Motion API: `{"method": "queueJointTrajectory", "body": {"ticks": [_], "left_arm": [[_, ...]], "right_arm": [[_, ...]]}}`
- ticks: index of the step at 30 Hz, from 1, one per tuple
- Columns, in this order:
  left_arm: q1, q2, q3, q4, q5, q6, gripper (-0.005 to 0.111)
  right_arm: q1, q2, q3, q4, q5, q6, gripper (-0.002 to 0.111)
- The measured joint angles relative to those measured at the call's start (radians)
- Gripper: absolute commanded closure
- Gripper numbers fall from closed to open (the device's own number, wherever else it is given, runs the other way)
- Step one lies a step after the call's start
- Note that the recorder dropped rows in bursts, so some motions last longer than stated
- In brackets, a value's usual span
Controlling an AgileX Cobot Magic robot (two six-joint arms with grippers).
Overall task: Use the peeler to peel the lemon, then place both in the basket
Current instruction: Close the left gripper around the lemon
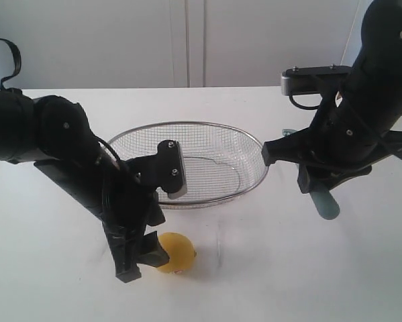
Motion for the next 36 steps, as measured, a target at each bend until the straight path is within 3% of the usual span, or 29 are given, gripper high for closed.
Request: {"method": "queueJointTrajectory", "body": {"ticks": [5, 26, 29, 36], "left_arm": [[0.0, 0.021, 0.0, -0.061, -0.02, 0.062, 0.025], [0.0, 0.142, 0.0, -0.11, -0.106, 0.151, 0.026], [0.0, 0.143, 0.0, -0.11, -0.106, 0.151, 0.039], [0.0, 0.143, 0.0, -0.117, -0.104, 0.151, 0.088]], "right_arm": [[0.0, 0.0, 0.0, 0.0, 0.002, 0.0, 0.108], [0.0, 0.0, 0.0, -0.003, 0.002, 0.002, 0.108], [0.0, 0.0, 0.0, -0.003, 0.002, 0.004, 0.108], [0.0, 0.0, 0.0, -0.003, -0.009, 0.004, 0.108]]}}
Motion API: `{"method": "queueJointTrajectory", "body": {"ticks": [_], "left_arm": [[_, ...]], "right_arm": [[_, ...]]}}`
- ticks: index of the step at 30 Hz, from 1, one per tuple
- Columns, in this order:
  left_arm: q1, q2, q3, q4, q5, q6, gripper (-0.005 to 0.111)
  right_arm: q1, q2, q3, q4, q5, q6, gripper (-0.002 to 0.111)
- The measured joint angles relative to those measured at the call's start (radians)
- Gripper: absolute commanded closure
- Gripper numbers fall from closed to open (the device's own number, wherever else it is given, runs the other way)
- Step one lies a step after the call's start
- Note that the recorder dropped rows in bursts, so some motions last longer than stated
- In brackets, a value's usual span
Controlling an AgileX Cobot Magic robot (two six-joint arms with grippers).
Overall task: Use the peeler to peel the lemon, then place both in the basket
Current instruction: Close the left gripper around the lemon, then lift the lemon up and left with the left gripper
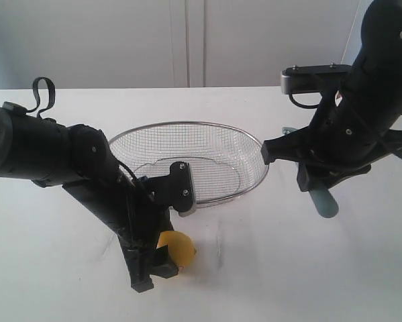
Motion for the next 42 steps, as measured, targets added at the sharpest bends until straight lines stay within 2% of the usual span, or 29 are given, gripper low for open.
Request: {"method": "queueJointTrajectory", "body": {"ticks": [3, 9, 20, 29, 42], "left_arm": [[0.0, 0.0, 0.0, 0.0, 0.0, 0.0, 0.107], [0.0, -0.031, 0.0, 0.0, 0.015, -0.019, 0.107], [0.0, -0.214, 0.0, 0.002, 0.122, -0.126, 0.107], [0.0, -0.36, 0.0, 0.002, 0.14, -0.192, 0.107], [0.018, -0.416, 0.0, -0.033, 0.154, -0.224, 0.107]], "right_arm": [[0.0, 0.0, 0.0, 0.002, 0.0, 0.0, 0.108], [0.0, 0.0, 0.0, 0.012, -0.033, 0.0, 0.108], [0.0, 0.0, 0.0, 0.012, -0.049, 0.0, 0.108], [0.0, 0.0, 0.0, 0.012, -0.049, -0.019, 0.108], [0.0, 0.0, 0.0, 0.022, -0.049, -0.072, 0.108]]}}
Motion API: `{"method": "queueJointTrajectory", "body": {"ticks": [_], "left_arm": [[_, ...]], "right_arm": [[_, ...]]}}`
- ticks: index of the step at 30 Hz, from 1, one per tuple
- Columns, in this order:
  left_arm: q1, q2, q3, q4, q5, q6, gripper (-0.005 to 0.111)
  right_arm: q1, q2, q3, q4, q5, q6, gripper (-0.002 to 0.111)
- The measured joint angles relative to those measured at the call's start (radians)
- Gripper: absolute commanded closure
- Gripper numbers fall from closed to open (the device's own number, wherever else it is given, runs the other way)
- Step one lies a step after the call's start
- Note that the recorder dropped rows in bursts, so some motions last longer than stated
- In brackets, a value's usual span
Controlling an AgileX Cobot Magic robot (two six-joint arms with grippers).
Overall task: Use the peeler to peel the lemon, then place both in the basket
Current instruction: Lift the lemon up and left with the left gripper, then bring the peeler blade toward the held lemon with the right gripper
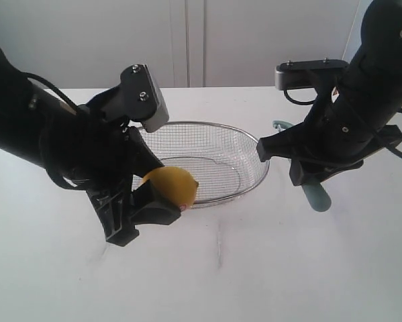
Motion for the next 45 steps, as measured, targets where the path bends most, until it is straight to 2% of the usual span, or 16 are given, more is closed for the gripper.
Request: {"method": "queueJointTrajectory", "body": {"ticks": [4, 11, 21, 29, 32, 36, 42, 45], "left_arm": [[0.044, 0.0, 0.0, -0.049, 0.0, 0.0, 0.107], [0.165, 0.0, 0.0, -0.175, 0.03, 0.021, 0.107], [0.341, -0.002, 0.0, -0.524, 0.157, 0.345, 0.107], [0.462, -0.002, 0.0, -0.66, 0.282, 0.516, 0.107], [0.499, -0.004, 0.0, -0.75, 0.372, 0.629, 0.107], [0.503, -0.004, 0.0, -0.774, 0.39, 0.665, 0.107], [0.503, -0.004, 0.0, -0.775, 0.292, 0.654, 0.107], [0.503, -0.004, 0.0, -0.775, 0.277, 0.654, 0.107]], "right_arm": [[0.0, 0.0, 0.0, 0.002, 0.002, 0.0, 0.108], [0.0, 0.0, 0.007, 0.002, 0.0, 0.0, 0.108], [0.0, 0.0, 0.054, 0.004, 0.0, -0.004, 0.108], [0.0, 0.0, 0.058, 0.023, -0.002, -0.003, 0.108], [0.0, 0.0, 0.058, 0.124, -0.041, -0.051, 0.108], [0.0, 0.0, 0.058, 0.334, -0.065, -0.203, 0.108], [0.0, 0.0, 0.058, 0.63, -0.069, -0.428, 0.108], [0.037, 0.021, 0.058, 0.716, -0.075, -0.485, 0.108]]}}
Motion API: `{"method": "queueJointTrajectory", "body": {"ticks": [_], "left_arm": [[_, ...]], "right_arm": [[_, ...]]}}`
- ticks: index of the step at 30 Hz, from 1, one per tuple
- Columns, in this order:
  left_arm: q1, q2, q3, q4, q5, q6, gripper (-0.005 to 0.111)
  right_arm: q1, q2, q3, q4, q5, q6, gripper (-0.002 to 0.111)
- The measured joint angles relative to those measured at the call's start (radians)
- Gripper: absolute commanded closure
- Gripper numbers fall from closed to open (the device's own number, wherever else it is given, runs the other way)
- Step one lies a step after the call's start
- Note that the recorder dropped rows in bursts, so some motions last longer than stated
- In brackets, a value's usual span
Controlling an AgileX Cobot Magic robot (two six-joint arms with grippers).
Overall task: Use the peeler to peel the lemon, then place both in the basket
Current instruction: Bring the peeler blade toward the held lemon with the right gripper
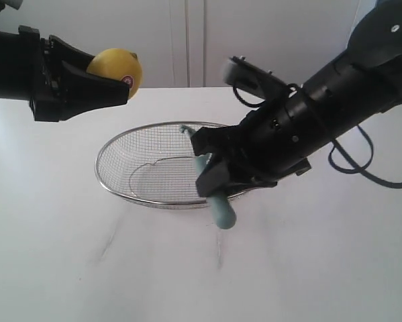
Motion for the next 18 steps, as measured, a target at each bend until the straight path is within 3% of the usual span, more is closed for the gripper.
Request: {"method": "queueJointTrajectory", "body": {"ticks": [9, 18], "left_arm": [[0.0, 0.0, 0.0, 0.0, 0.0, -0.004, 0.107], [0.0, 0.0, 0.0, 0.033, 0.008, -0.019, 0.107]], "right_arm": [[0.066, 0.04, 0.0, 0.318, -0.042, -0.162, 0.108], [0.066, 0.04, 0.0, 0.428, -0.062, -0.191, 0.108]]}}
